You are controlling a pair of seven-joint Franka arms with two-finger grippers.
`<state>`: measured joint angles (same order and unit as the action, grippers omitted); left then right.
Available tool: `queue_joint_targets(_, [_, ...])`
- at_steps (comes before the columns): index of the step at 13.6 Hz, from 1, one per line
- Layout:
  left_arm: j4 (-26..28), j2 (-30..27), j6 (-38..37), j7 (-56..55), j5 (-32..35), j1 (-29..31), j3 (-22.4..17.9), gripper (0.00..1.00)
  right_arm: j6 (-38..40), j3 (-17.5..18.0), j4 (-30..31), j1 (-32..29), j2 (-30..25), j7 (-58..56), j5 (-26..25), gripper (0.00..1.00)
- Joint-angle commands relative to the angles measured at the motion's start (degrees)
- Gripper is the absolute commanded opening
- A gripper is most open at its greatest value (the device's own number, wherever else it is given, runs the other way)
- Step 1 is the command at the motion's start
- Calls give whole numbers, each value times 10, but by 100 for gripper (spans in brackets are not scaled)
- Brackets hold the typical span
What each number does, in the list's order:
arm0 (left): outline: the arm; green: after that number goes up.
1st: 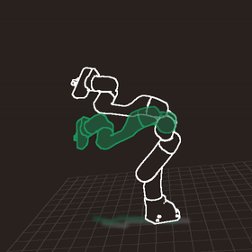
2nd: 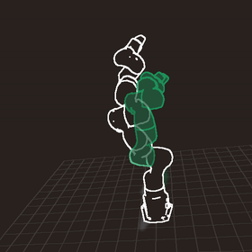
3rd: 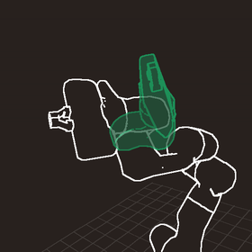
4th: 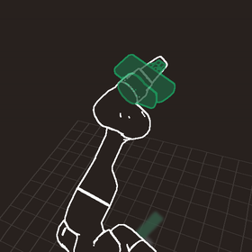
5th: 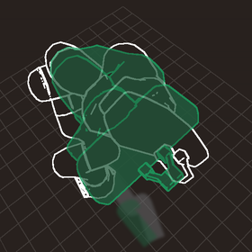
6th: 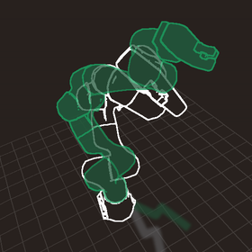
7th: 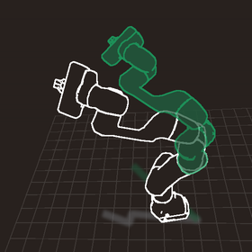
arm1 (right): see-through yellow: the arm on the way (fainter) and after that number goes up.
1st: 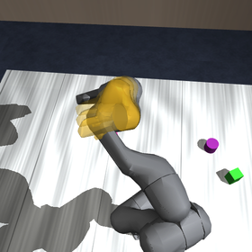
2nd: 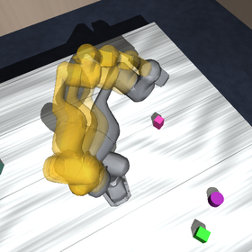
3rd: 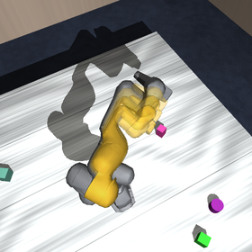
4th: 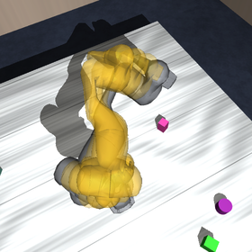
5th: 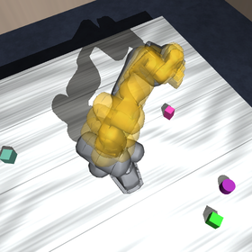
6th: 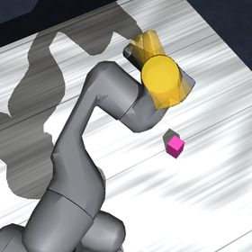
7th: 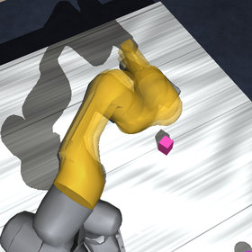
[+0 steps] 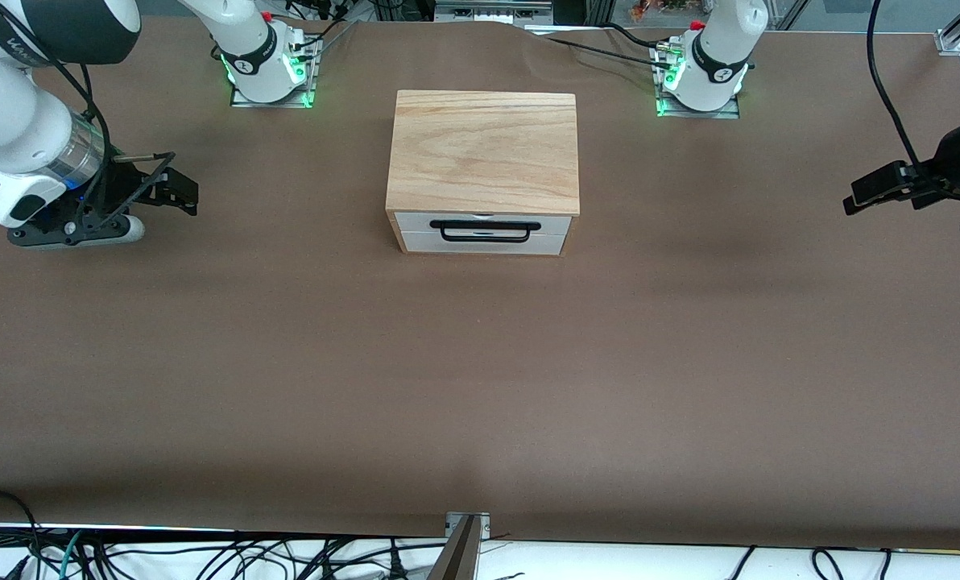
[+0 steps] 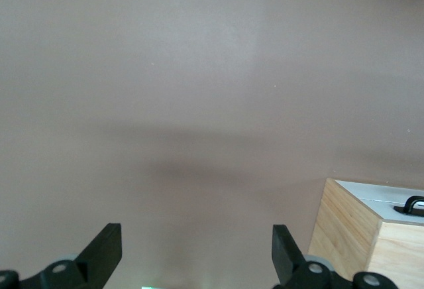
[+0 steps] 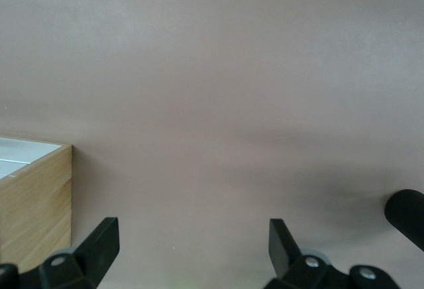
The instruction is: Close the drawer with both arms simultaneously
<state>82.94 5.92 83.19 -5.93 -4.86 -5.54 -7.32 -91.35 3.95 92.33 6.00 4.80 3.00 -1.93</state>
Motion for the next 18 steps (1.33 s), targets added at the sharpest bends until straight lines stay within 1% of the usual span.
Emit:
queue_joint_targets(1, [56,-36,31,27,7,4,7,100,3,11,-3,-13,-6,10,7,100])
queue_joint_targets(3, [48,-29,25,26,7,-1,6,100,7,11,-3,-13,-7,10,7,100])
queue_joint_targets(7, [48,-28,25,28,7,0,6,100,4,0,-2,-18,-5,15,9,100])
queue_joint_targets(10, [46,-28,26,28,7,0,5,100,6,-1,-1,-20,0,14,8,100])
queue_joint_targets(11, [45,-25,26,28,7,0,5,100,8,-10,-2,-20,-1,14,7,100])
queue_joint_targets(14, [45,-24,26,28,7,3,5,100,9,-16,-4,-20,-7,14,8,100])
queue_joint_targets(18, [43,-24,26,28,7,4,5,100,12,-12,-4,-17,-5,6,10,100])
